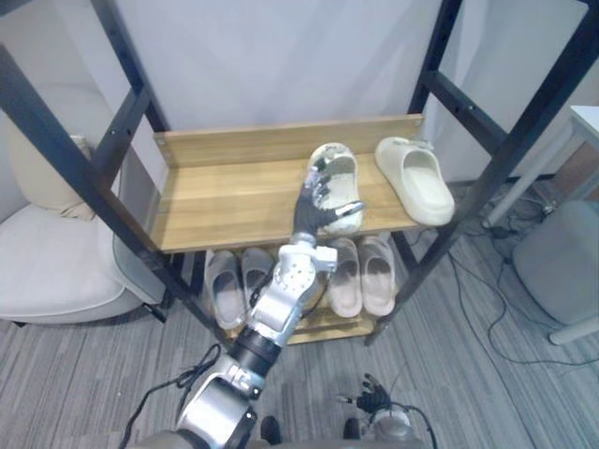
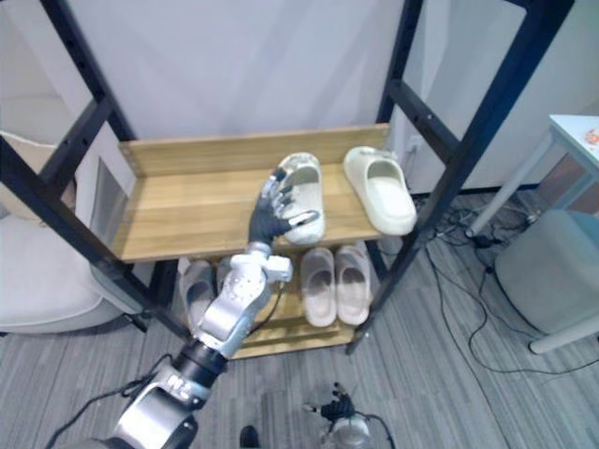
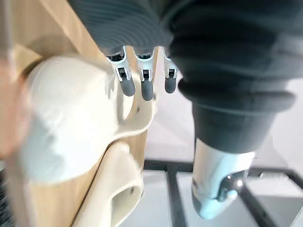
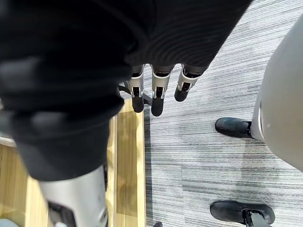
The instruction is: Organize the slippers on the shoe rack
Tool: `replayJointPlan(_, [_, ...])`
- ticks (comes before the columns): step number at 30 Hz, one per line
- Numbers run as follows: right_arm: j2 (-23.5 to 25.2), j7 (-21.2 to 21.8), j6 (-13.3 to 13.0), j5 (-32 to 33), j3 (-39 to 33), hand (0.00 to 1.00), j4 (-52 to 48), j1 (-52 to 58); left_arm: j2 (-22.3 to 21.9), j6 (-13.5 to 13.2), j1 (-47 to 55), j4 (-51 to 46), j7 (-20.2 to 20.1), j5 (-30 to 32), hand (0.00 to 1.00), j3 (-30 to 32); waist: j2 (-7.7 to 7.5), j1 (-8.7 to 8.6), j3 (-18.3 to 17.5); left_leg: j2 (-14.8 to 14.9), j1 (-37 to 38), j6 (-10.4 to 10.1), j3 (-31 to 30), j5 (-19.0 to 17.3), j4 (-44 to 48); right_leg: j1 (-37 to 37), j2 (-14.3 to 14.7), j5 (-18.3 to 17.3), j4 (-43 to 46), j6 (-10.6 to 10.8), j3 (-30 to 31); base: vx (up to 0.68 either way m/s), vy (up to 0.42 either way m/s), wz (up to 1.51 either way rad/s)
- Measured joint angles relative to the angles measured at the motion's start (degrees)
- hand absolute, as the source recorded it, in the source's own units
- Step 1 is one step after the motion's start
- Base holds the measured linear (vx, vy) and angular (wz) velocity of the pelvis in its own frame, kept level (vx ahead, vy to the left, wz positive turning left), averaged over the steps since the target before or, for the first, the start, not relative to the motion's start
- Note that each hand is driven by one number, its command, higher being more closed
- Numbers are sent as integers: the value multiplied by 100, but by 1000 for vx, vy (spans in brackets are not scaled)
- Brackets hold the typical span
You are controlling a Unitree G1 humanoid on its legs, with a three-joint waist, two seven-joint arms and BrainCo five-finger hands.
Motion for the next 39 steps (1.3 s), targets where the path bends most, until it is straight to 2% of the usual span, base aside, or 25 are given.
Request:
replayJointPlan(9, [45, 18, -3, -15, -1, 0, -28, 2, -9, 0, 133, -123, 9, 4, 0, 426, -43, -4, -41, 1, 41, 1, -6, 1, -3, 63, 16, -14, -1, -10, -63, -5, 1, 1])
replayJointPlan(22, [94, 64, 6, -50, -5, 0, -20, 3, -12, 18, 565, 439, -150, 76, 0, 421, -121, 9, -68, 6, 103, -30, 8, -24, -5, 116, 23, -62, -6, -7, -68, 0, 0, 0])
replayJointPlan(28, [96, 63, 6, -50, -9, 0, 20, -6, -4, -115, 541, 652, -274, 131, 0, 286, -174, 2, -96, 3, 136, -30, 34, -24, -5, 139, 29, -64, -22, -4, -45, 0, 0, 0])
replayJointPlan(39, [42, 62, 4, -48, -16, 0, 64, -22, -9, -120, 98, 1274, -286, 166, 0, -173, -205, -39, -91, 1, 206, -77, 72, -104, -5, 188, 40, -125, -33, 28, 19, -4, 2, -1])
